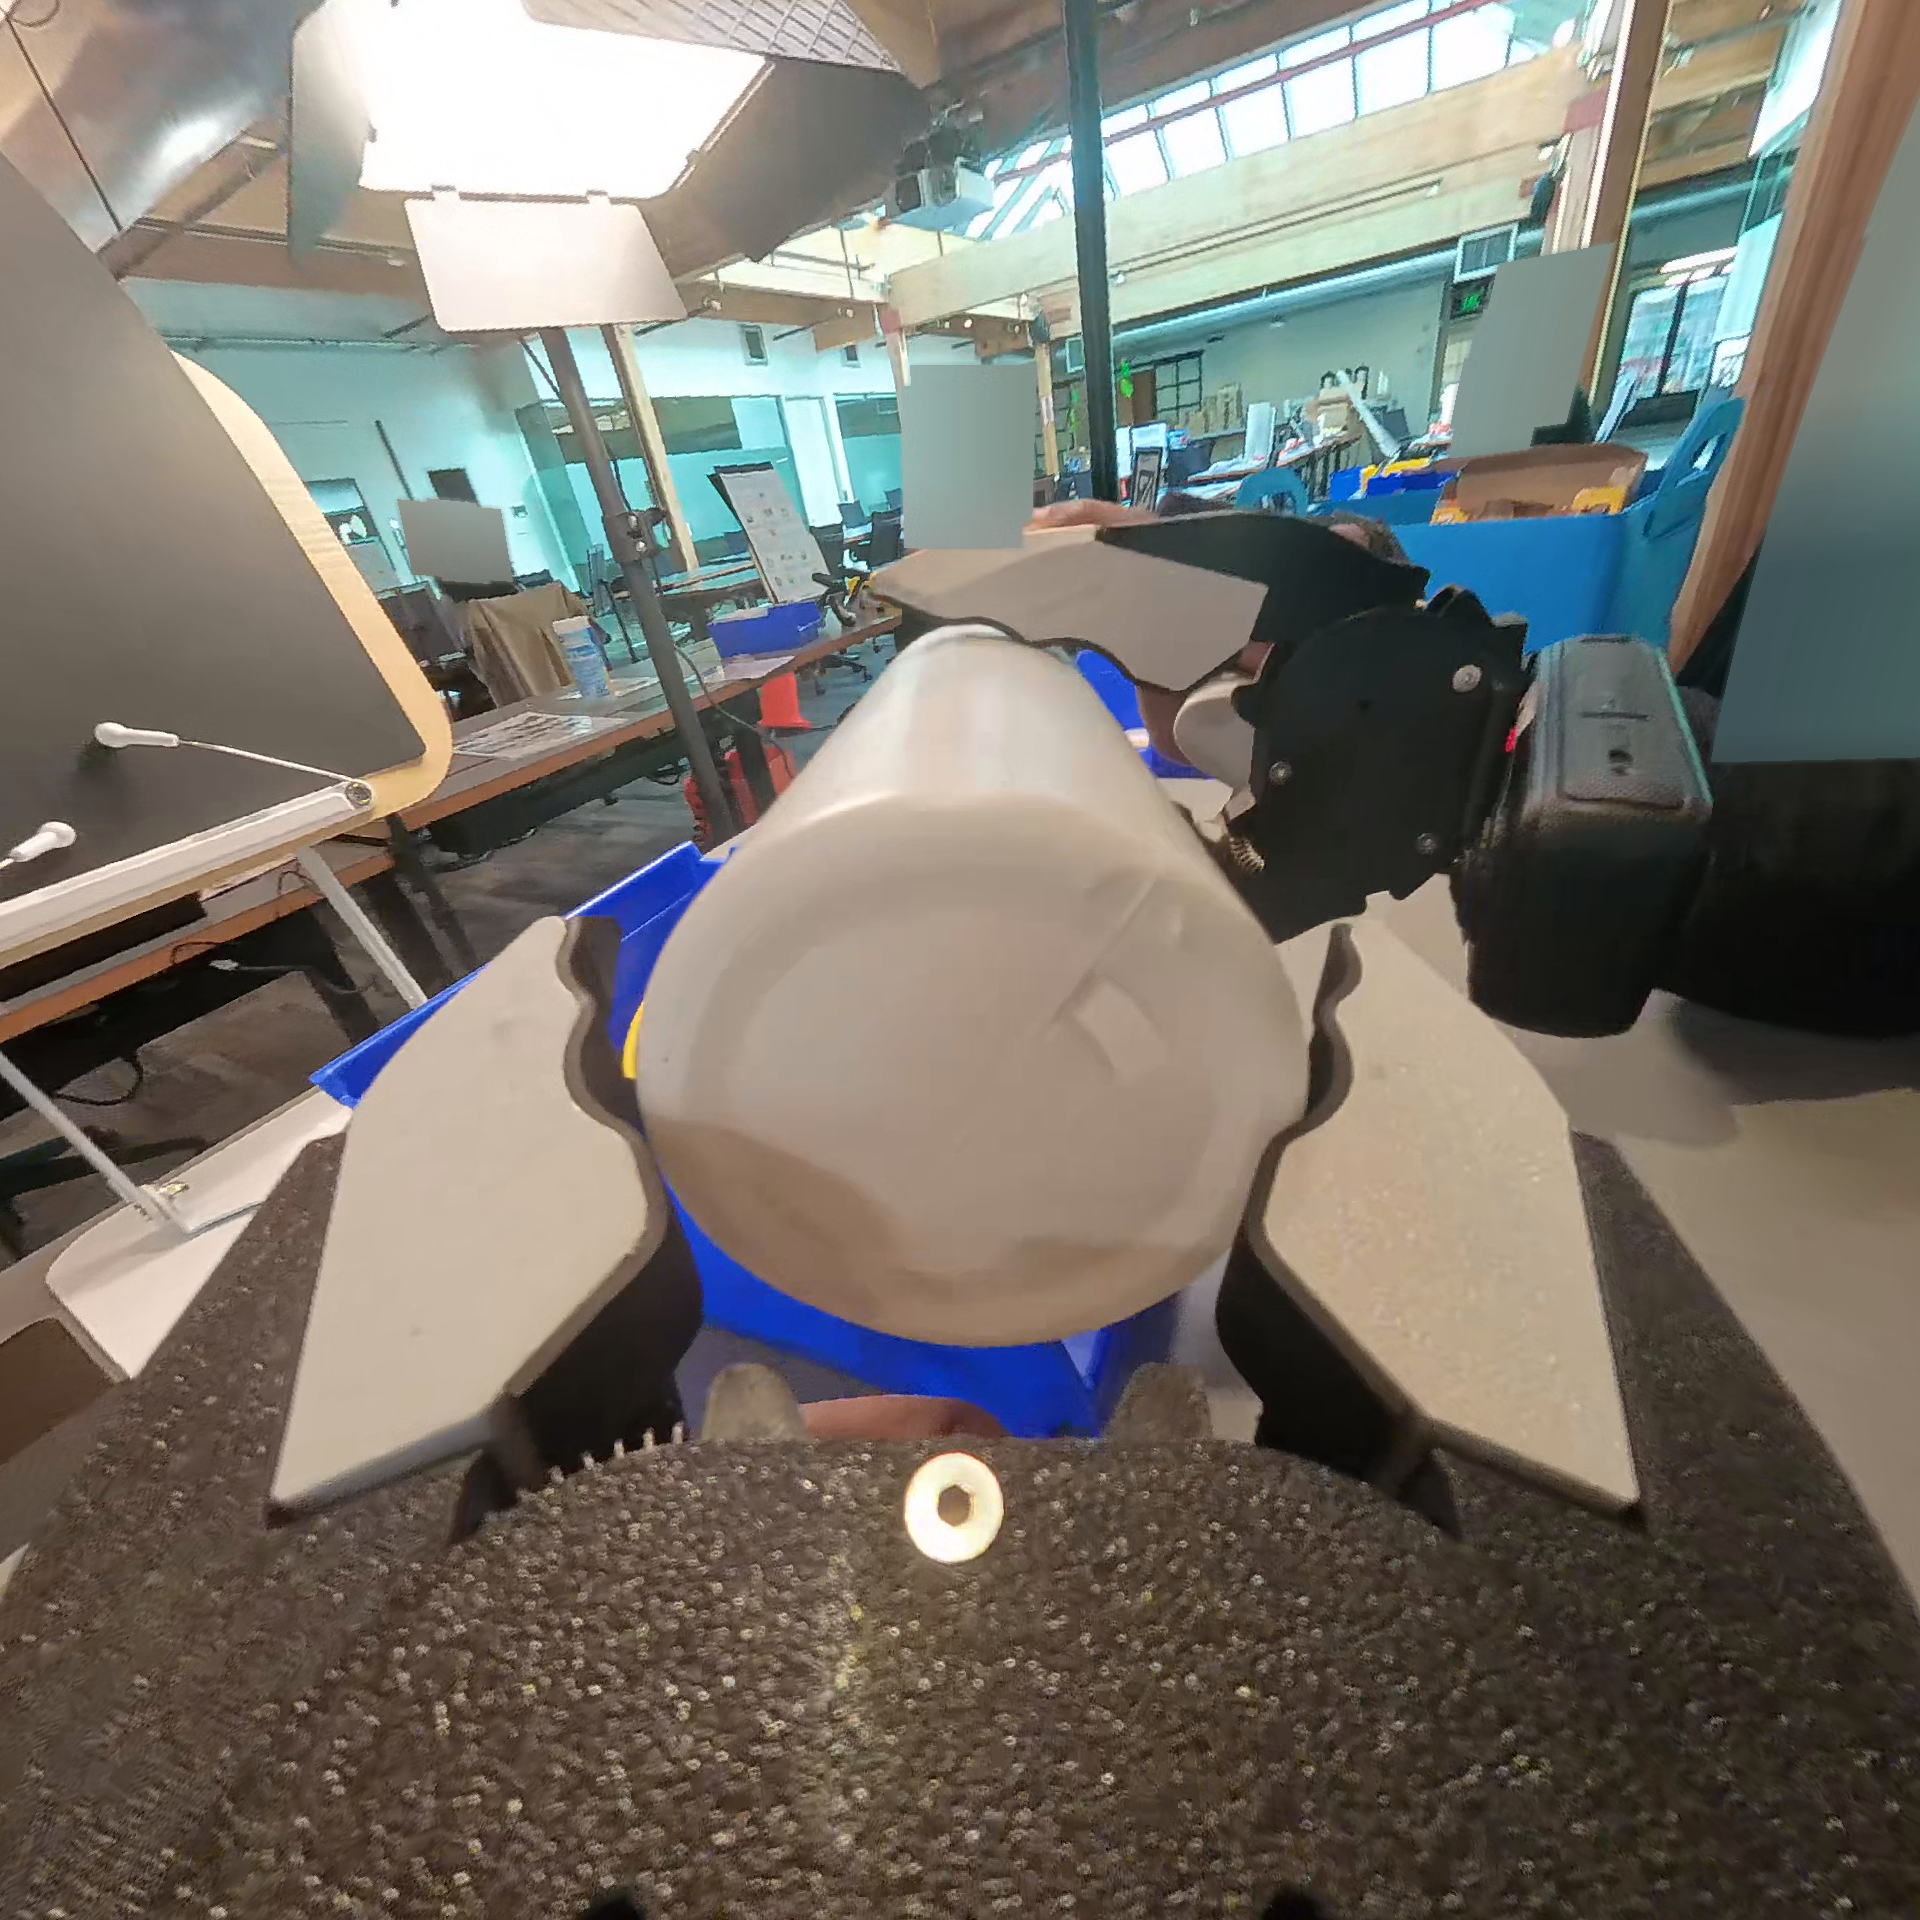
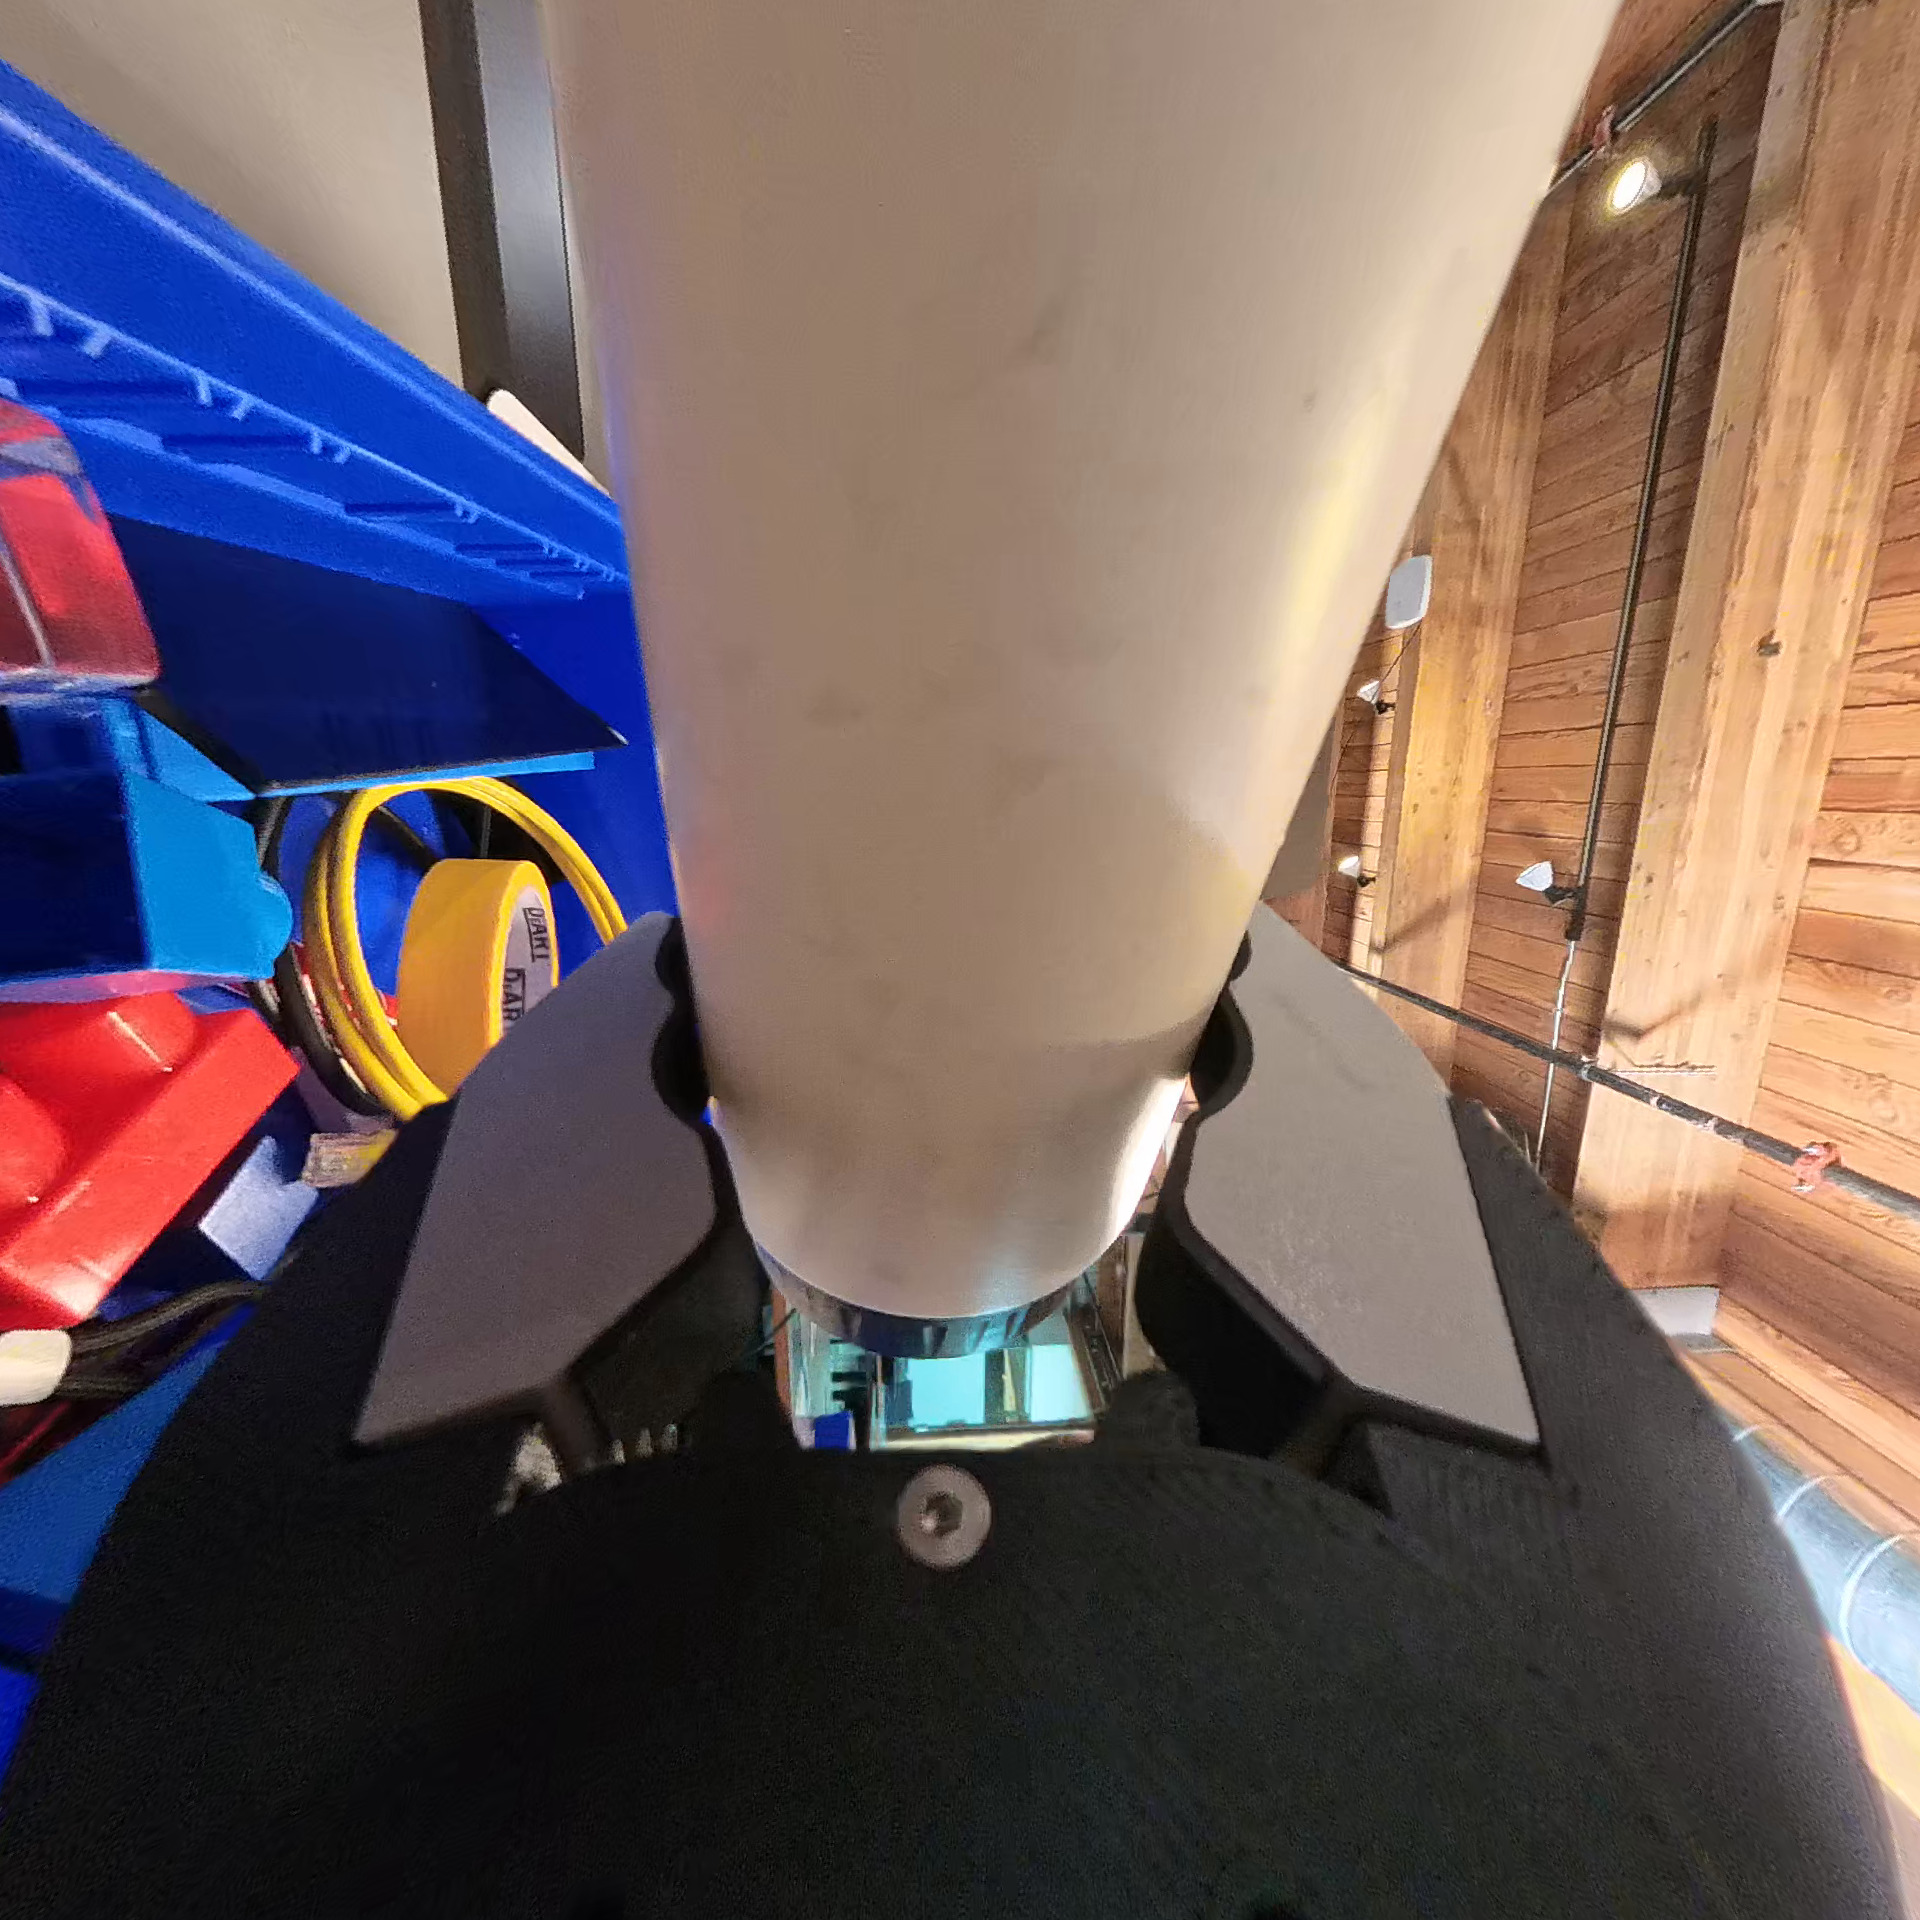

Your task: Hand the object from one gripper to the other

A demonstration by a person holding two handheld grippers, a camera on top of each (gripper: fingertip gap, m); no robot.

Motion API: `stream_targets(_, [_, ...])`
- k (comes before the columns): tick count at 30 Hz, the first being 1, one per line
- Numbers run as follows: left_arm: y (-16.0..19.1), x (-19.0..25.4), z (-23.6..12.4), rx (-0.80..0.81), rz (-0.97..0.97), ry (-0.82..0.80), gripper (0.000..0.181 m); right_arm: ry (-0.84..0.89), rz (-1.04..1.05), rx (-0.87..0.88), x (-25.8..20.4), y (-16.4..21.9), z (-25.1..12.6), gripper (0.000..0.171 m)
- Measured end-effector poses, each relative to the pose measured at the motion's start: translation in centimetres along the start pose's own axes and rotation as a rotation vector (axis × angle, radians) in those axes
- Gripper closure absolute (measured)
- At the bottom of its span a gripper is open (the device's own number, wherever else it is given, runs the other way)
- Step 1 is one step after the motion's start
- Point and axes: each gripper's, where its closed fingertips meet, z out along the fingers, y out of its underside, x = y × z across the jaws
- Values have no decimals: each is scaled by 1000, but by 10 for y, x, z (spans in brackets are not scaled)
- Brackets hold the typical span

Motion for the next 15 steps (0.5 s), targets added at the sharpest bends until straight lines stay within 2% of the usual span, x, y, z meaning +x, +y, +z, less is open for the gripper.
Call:
stream_targets(3, [4,1,1,-28,61,-24,63,8,-27,-14,0,3,1,77])
stream_targets(10, [13,0,4,-57,76,-42,65,8,-65,-12,-2,7,2,77])
stream_targets(12, [12,-1,5,-32,39,-44,66,-4,-57,-3,-4,7,3,77])
stream_targets(15, [11,-8,4,23,-121,-34,68,-1,-24,14,-4,8,4,82])
